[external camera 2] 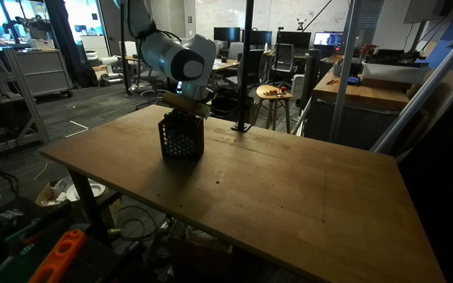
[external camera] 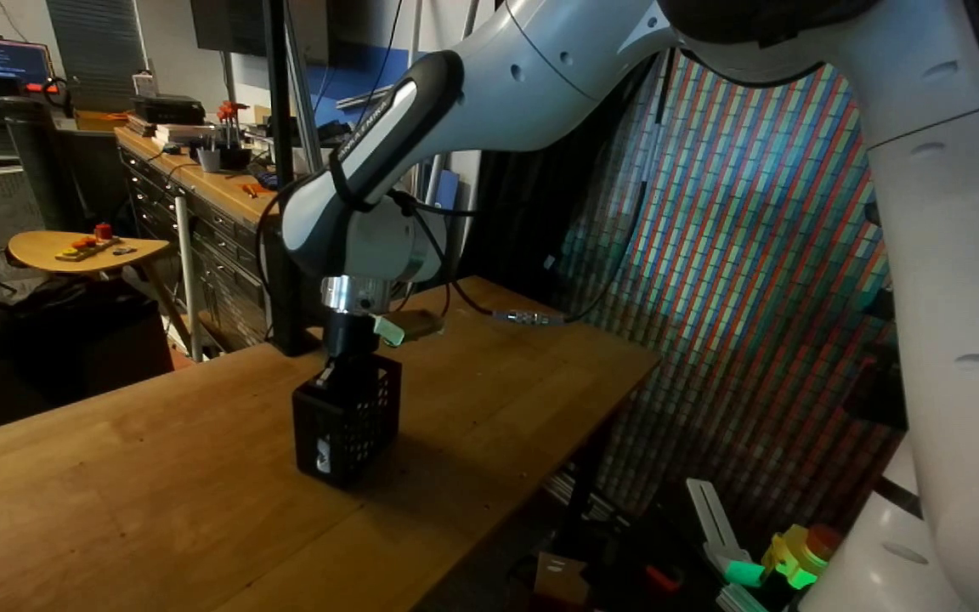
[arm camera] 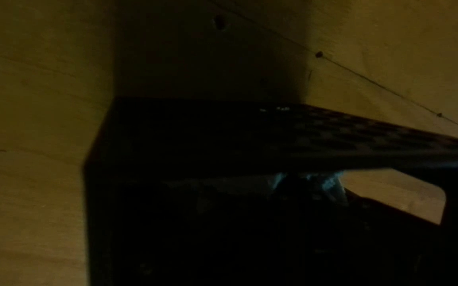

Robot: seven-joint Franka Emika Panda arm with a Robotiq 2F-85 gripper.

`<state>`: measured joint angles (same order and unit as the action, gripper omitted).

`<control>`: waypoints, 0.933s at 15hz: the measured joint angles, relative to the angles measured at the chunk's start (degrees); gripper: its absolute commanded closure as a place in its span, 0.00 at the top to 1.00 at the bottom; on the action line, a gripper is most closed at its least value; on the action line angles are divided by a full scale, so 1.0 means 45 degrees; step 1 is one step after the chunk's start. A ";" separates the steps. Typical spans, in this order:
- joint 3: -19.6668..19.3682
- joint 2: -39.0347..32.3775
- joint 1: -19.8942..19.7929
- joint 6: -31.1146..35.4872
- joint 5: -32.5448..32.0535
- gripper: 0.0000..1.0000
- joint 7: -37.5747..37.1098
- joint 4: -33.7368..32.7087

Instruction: Put the white towel inside the black box

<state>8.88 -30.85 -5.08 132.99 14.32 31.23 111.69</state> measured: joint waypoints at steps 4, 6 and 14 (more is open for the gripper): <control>-0.0007 0.0333 -0.0013 0.0079 -0.0024 0.01 -0.0081 0.0325; -0.0039 0.0828 -0.0012 0.0015 -0.0255 0.01 -0.0172 0.0796; -0.0534 0.5647 0.0216 -0.1448 -0.2032 0.01 -0.1762 0.3240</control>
<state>6.47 -5.44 -4.10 126.48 5.18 23.30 126.27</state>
